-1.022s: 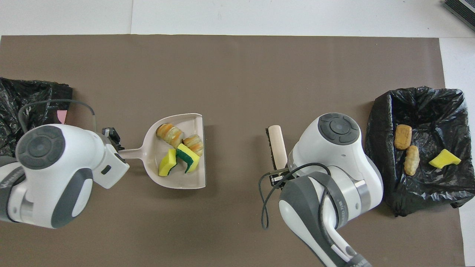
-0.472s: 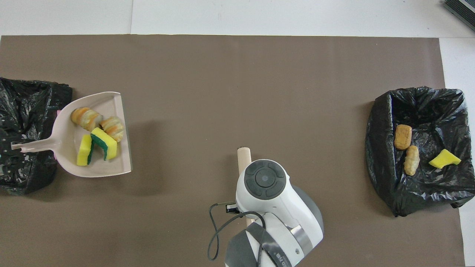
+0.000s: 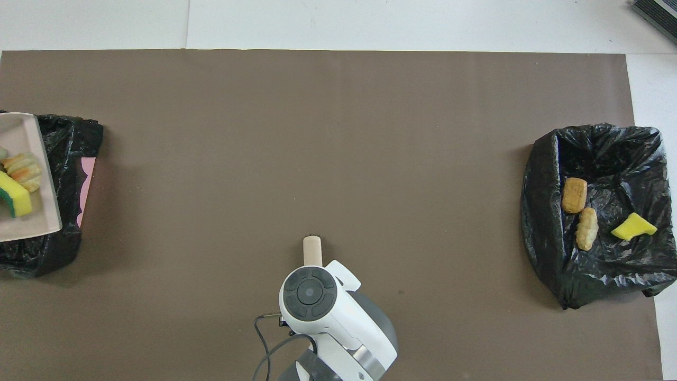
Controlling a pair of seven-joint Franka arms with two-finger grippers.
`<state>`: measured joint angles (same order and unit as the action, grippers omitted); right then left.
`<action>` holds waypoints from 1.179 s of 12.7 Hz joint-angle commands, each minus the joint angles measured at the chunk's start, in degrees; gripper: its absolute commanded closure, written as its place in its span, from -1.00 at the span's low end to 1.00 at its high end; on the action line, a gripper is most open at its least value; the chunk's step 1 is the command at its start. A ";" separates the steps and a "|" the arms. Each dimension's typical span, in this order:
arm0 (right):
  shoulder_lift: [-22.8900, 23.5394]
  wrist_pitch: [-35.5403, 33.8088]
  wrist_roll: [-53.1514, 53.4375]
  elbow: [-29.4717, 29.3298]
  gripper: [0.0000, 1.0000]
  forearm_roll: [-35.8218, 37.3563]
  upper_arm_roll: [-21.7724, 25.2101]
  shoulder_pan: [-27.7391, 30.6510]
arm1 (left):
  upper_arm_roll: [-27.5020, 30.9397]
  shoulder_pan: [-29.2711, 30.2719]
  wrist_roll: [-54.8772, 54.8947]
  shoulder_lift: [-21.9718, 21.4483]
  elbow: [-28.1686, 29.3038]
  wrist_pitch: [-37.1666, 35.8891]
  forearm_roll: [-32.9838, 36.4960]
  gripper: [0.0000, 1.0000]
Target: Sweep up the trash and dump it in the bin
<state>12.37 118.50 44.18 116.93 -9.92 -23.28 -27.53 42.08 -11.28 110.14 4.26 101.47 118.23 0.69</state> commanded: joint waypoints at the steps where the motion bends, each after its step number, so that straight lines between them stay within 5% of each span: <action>1: 2.57 1.12 1.88 -2.50 0.28 1.12 0.07 -0.77 | 0.55 2.58 5.70 4.87 -4.27 6.19 0.18 1.00; 2: 2.66 0.86 1.09 -2.93 -0.99 1.91 0.16 -0.42 | 0.64 2.49 5.36 5.32 -4.27 9.71 3.59 1.00; 5: 2.66 -1.07 0.91 -6.09 -1.00 3.06 0.16 1.07 | 0.73 2.67 3.78 5.76 -3.39 13.34 10.46 1.00; 9: 1.52 -11.78 -3.74 -12.77 -1.00 3.68 0.16 6.77 | 0.81 1.96 2.20 4.62 0.56 19.41 21.61 1.00; 15: -4.72 -16.19 -13.22 -13.66 -1.00 8.94 0.43 19.60 | 0.55 1.79 -6.41 3.74 0.65 20.29 37.52 1.00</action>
<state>9.90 103.43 34.73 102.90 -3.10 -22.09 -12.56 42.44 -8.76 107.06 9.64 100.95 137.30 33.02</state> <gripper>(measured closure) 0.000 0.683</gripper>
